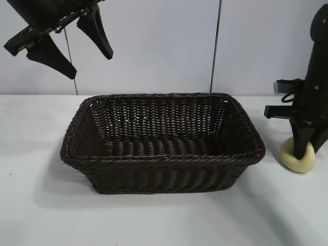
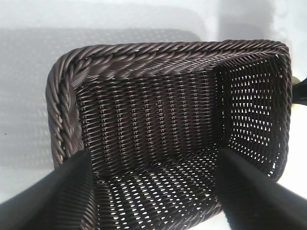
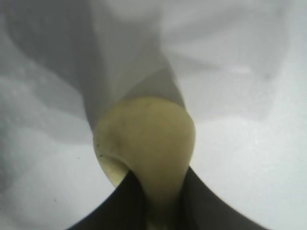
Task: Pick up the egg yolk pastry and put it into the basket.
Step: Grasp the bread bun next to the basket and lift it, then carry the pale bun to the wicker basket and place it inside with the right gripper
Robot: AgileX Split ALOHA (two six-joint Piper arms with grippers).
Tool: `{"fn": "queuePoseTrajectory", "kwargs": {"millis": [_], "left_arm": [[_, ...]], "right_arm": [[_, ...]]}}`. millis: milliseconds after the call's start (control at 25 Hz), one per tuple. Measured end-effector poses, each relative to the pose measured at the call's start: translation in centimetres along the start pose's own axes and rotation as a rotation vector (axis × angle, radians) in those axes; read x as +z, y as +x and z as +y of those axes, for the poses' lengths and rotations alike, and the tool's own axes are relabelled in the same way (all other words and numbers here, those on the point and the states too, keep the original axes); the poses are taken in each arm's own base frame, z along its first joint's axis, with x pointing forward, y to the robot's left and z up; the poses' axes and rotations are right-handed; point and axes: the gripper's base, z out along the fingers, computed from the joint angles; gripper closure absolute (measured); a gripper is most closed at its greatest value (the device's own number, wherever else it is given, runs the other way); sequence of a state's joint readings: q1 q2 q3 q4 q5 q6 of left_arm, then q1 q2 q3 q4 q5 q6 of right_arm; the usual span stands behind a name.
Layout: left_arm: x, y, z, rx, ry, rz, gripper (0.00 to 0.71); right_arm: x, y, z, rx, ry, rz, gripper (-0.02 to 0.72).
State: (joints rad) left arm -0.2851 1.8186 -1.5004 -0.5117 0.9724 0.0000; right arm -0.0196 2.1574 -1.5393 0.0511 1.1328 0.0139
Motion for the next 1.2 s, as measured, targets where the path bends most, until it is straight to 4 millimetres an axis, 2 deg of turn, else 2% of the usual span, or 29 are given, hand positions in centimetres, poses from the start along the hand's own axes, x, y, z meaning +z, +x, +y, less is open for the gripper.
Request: {"fn": "queuePoseTrajectory", "kwargs": {"millis": [160,520,680,920,1200], "left_arm": [[0.0,0.0,0.0,0.0,0.0,0.0,0.188],[0.0,0.0,0.0,0.0,0.0,0.0,0.188],[0.0,0.0,0.0,0.0,0.0,0.0,0.188],[0.0,0.0,0.0,0.0,0.0,0.0,0.188],[0.0,0.0,0.0,0.0,0.0,0.0,0.188]], "right_arm": [[-2.0,0.3,0.1,-0.008,-0.002,-0.052,0.618],[-10.2,2.8,0.6,-0.039,-0.026,-0.25,0.619],[-12.7,4.1,1.0,-0.041,-0.075,-0.308,0.619],[-14.8,5.2,2.2,-0.064,-0.198,-0.355,0.619],[-15.2,5.5,3.5,-0.082,-0.34,-0.352,0.619]]}}
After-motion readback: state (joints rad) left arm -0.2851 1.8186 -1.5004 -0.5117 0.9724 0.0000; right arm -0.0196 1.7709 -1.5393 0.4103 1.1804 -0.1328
